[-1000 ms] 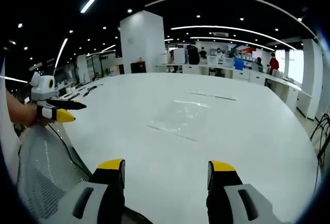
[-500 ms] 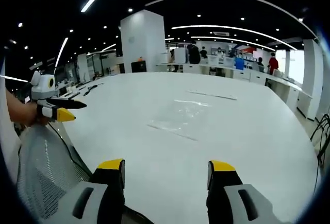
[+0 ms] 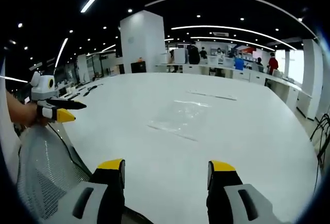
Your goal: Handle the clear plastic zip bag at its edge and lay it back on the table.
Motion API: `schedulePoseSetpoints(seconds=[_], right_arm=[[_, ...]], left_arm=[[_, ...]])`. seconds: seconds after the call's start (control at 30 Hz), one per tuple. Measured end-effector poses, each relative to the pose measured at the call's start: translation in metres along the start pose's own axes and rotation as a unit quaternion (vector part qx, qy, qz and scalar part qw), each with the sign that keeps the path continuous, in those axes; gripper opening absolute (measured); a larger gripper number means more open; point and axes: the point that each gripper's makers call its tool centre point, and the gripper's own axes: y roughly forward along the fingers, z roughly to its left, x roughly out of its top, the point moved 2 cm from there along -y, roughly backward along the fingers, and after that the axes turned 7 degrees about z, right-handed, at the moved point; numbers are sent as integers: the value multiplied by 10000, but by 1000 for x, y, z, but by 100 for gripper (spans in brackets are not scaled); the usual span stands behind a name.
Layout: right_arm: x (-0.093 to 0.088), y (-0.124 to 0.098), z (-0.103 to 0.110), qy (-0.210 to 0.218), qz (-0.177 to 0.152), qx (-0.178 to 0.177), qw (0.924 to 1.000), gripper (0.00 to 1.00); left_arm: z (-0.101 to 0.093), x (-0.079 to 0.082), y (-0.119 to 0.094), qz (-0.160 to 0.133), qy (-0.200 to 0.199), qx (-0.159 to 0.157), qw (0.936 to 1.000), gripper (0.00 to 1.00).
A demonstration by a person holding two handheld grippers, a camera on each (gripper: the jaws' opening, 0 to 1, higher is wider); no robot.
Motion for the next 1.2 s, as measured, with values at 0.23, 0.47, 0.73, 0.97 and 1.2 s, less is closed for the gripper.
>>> schedulePoseSetpoints(seconds=[0.23, 0.47, 0.73, 0.97, 1.2], right_arm=[[2, -1, 2, 4, -7, -4, 10000, 63], [1, 0, 0, 14, -19, 0, 10000, 63], [1, 0, 0, 20, -24, -2, 10000, 63], [2, -1, 1, 12, -33, -4, 10000, 63], [2, -1, 1, 13, -18, 5, 10000, 63]], left_arm=[[-4, 1, -1, 2, 3, -2, 10000, 82], [1, -1, 0, 11, 3, -3, 10000, 82], [2, -2, 0, 17, 6, -1, 10000, 81], [4, -4, 0, 22, 9, -2, 10000, 81], [0, -1, -1, 15, 6, 6, 10000, 81]])
